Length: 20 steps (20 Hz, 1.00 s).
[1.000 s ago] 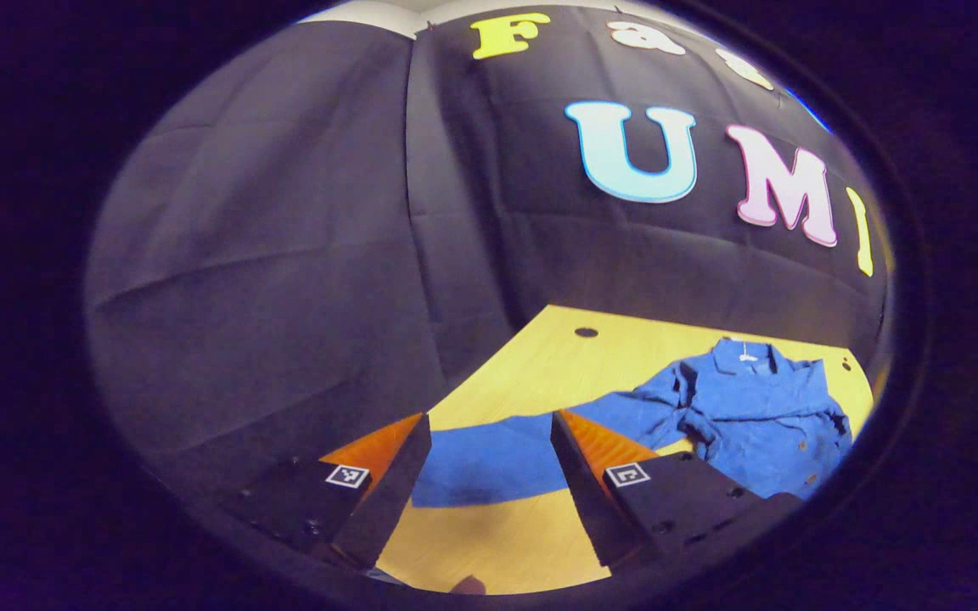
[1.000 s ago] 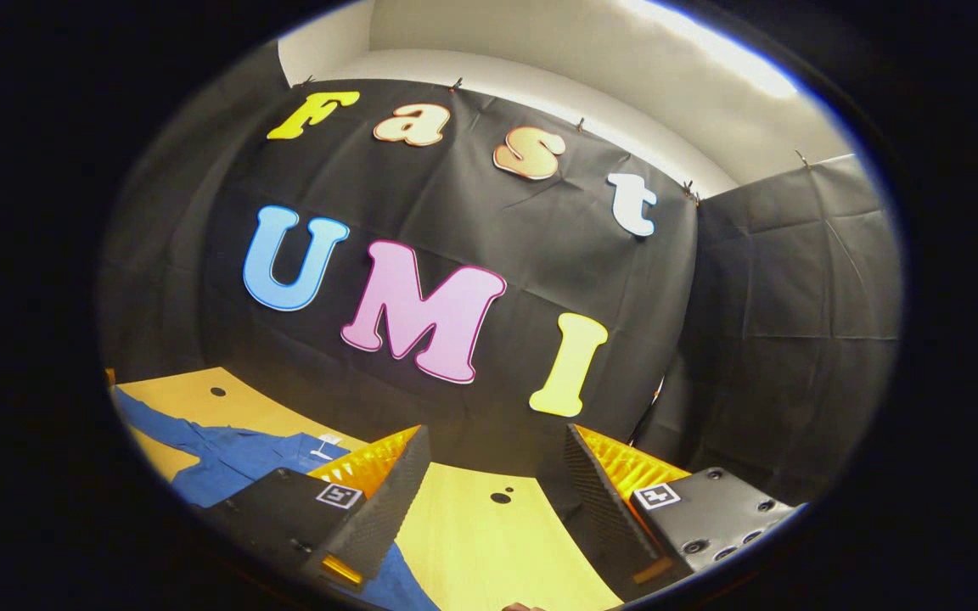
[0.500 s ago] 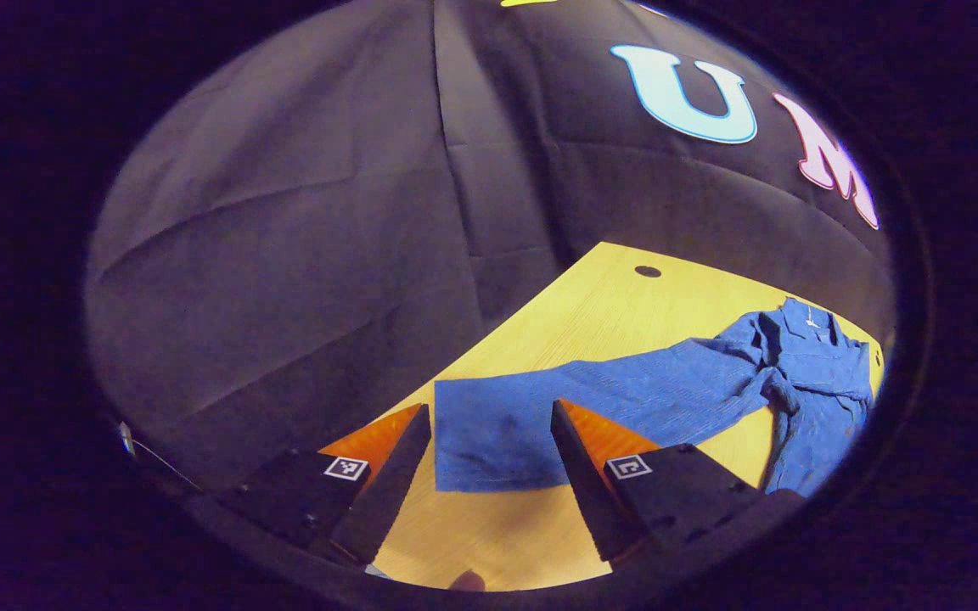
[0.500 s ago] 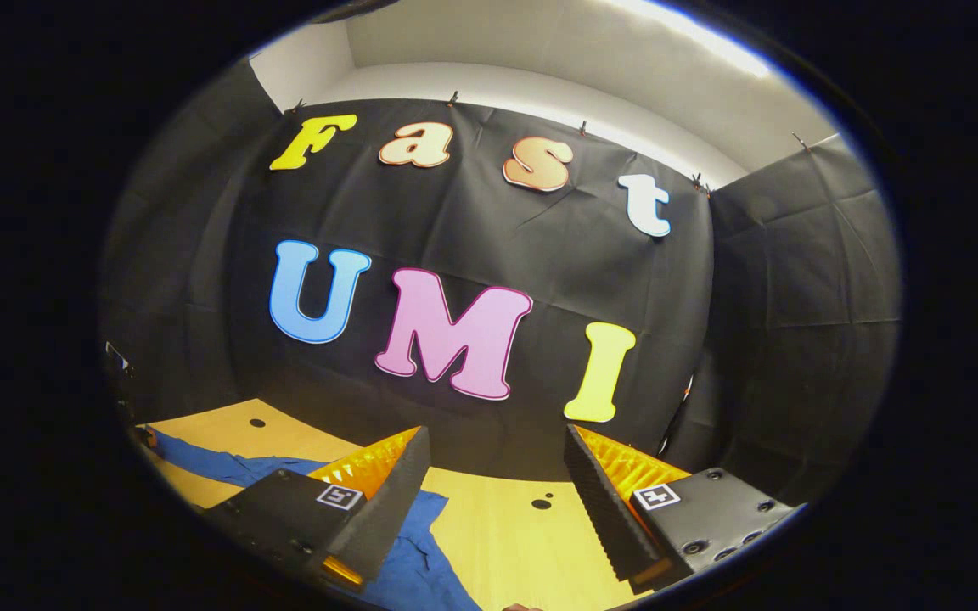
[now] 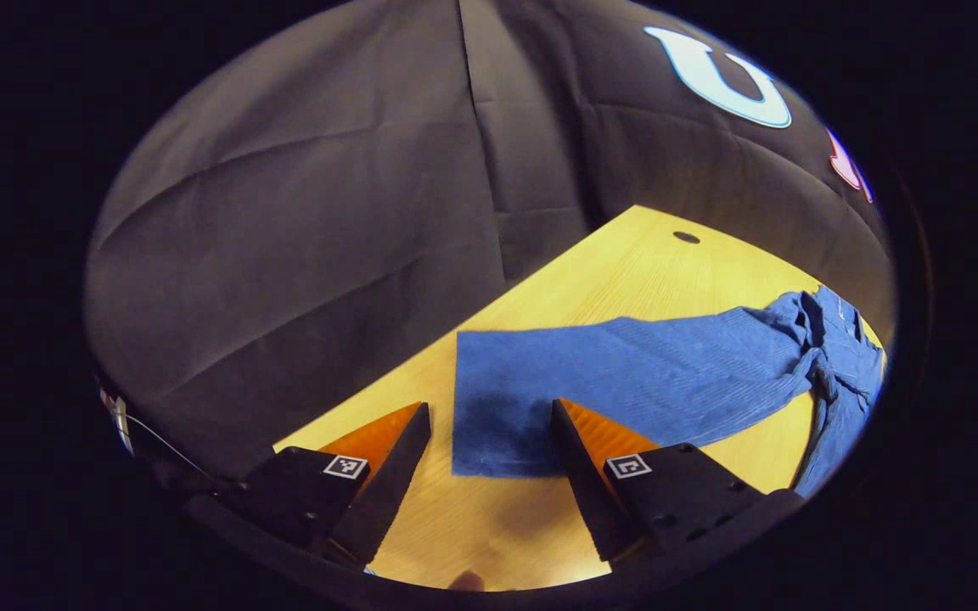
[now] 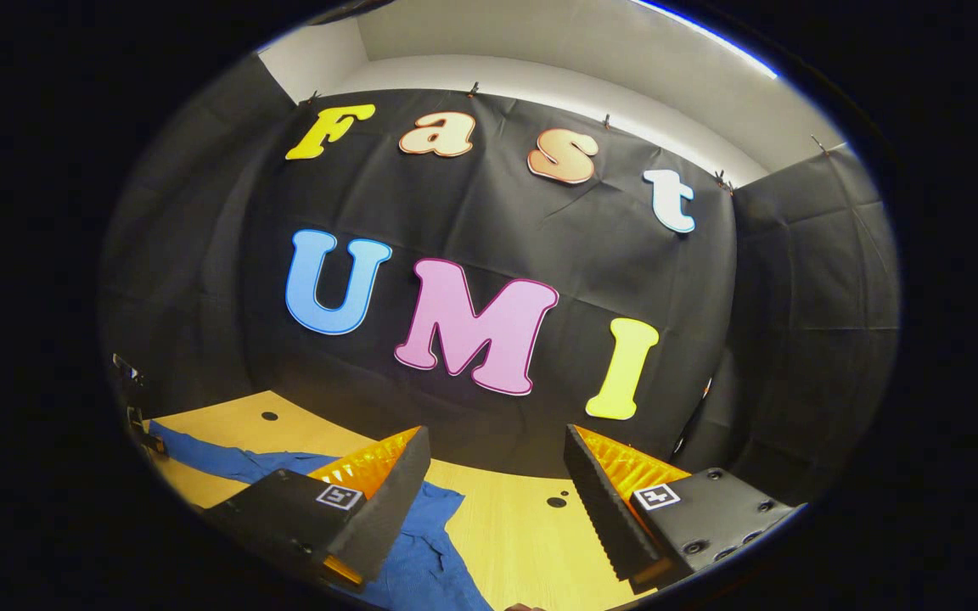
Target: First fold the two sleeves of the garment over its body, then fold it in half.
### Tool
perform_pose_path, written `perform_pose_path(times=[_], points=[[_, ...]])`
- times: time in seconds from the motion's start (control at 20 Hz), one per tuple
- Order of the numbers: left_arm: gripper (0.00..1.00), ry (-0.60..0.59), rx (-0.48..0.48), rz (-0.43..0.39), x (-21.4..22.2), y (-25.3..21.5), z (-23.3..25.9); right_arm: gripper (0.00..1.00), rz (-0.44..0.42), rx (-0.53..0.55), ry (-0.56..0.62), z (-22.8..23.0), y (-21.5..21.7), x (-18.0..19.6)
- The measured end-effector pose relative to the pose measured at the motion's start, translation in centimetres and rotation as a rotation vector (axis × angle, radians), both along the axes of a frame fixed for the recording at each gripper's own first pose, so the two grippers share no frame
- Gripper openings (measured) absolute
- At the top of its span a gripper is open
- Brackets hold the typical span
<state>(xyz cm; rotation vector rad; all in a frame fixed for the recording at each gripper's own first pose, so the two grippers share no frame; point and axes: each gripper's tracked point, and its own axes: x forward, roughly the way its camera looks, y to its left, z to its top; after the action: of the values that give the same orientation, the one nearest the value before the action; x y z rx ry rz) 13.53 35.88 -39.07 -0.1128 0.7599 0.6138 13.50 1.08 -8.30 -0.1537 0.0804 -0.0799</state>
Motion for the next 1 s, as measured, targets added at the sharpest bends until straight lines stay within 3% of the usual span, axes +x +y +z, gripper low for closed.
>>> perform_pose_path(times=[0.2, 0.25, 0.35, 0.45, 0.55, 0.65, 0.8, 0.9, 1.0], points=[[0.86, 0.006, 0.001, 0.015, 0.1, 0.3, -0.9, 0.92, 0.014, -0.007, 0.015, -0.5, 1.0, 0.6], [0.86, 0.007, -0.006, -0.004, 0.0, 0.1, -0.5, 1.0, 0.022, -0.009, 0.016, -0.5, 1.4, 0.6], [0.8, 0.013, -0.01, -0.056, 0.1, 0.1, -0.4, 1.0, 0.03, -0.013, 0.021, -0.7, 1.6, 0.7], [0.66, 0.037, -0.022, -0.057, 0.2, 0.4, 0.0, 1.0, 0.031, -0.011, 0.029, -0.9, 1.6, 0.6], [0.67, 0.079, -0.055, -0.042, 0.3, 0.5, 0.0, 1.0, 0.028, -0.001, 0.041, -1.2, 1.4, 0.5], [0.55, 0.09, -0.074, -0.039, 0.8, 0.6, 0.3, 0.99, 0.026, 0.014, 0.058, -1.6, 1.2, 0.4], [0.08, 0.124, -0.058, -0.086, 2.1, 0.2, 0.4, 1.0, 0.02, 0.02, 0.067, -1.7, 0.7, -0.2], [0.02, 0.144, -0.062, -0.117, 2.2, 0.3, 0.8, 1.0, 0.015, 0.019, 0.069, -1.8, 0.3, -0.6], [0.0, 0.139, -0.135, -0.116, 2.4, -0.3, 1.2, 0.99, 0.014, 0.023, 0.081, -2.2, 0.0, -0.9]])
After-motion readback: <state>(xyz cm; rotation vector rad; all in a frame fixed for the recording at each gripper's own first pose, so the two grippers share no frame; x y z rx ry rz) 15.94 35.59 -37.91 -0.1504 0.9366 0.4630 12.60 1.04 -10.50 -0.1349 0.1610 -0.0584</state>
